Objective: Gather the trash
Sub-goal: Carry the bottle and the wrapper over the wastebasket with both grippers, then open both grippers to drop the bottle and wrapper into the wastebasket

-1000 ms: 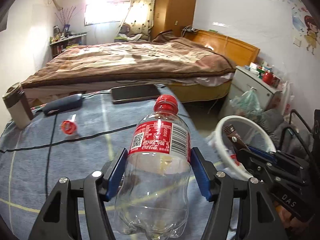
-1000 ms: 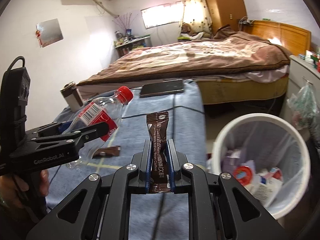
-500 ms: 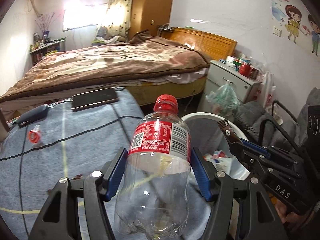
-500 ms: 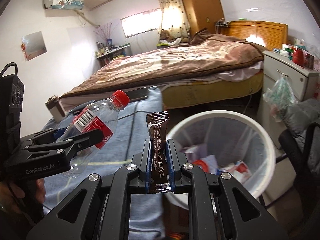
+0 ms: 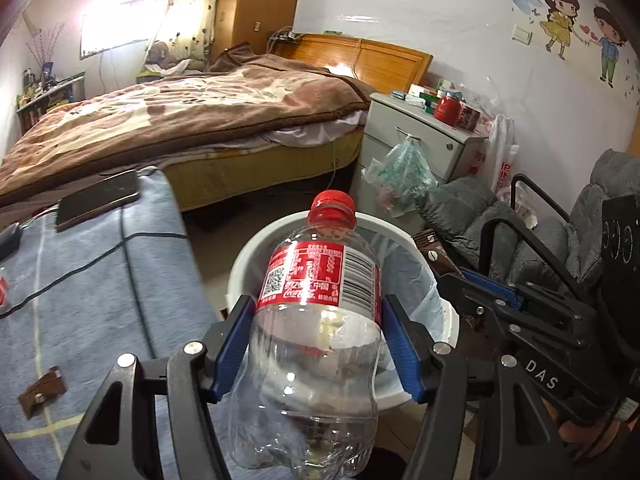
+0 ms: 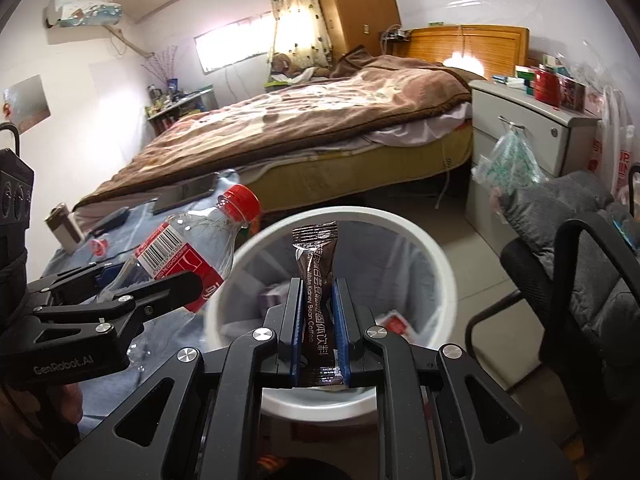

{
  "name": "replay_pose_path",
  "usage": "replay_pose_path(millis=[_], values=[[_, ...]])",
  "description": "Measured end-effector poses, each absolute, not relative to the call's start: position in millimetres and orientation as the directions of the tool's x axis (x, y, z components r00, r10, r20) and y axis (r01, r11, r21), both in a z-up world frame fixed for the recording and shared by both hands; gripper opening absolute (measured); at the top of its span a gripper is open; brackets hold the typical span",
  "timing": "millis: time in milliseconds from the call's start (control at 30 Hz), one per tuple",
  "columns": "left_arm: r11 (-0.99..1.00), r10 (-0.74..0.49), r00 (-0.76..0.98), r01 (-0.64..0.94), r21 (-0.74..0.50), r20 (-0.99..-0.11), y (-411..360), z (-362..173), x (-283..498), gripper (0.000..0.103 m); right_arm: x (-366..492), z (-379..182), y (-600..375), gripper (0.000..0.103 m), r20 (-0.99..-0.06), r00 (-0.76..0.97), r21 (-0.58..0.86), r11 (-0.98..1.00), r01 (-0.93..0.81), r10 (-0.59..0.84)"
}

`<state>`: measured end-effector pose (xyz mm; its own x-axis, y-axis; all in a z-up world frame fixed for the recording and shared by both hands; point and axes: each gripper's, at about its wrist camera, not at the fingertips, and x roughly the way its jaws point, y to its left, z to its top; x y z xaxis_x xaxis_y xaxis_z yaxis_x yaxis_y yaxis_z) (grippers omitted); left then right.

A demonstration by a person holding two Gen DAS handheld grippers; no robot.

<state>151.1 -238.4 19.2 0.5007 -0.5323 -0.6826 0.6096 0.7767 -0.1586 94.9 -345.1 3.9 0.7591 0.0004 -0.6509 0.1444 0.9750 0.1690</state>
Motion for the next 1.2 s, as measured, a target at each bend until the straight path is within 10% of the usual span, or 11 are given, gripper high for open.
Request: replay_pose_path(millis=[500, 700, 1200], values=[[0.764, -0.548, 0.443, 0.610, -0.210, -0.709, -275.6, -2.8, 170.2, 0.068, 113.4, -23.4, -378.4, 0.018, -0.736, 0.676, 0.151, 0.966, 0.212, -0.033], [0.774, -0.546, 0.450, 0.593, -0.221, -0.707, -268.1, -5.4, 173.0, 0.070, 110.9, -27.5, -378.9, 0.053, -0.747, 0.664, 0.163, 0.959, 0.231, -0.033], [0.797, -0.540, 0.504, 0.565, -0.216, -0.674, -225.3, 9.6, 167.6, 0.070, 104.1, -14.6, -360.1, 0.053, -0.716, 0.697, 0.173, 0.963, 0.207, -0.021]])
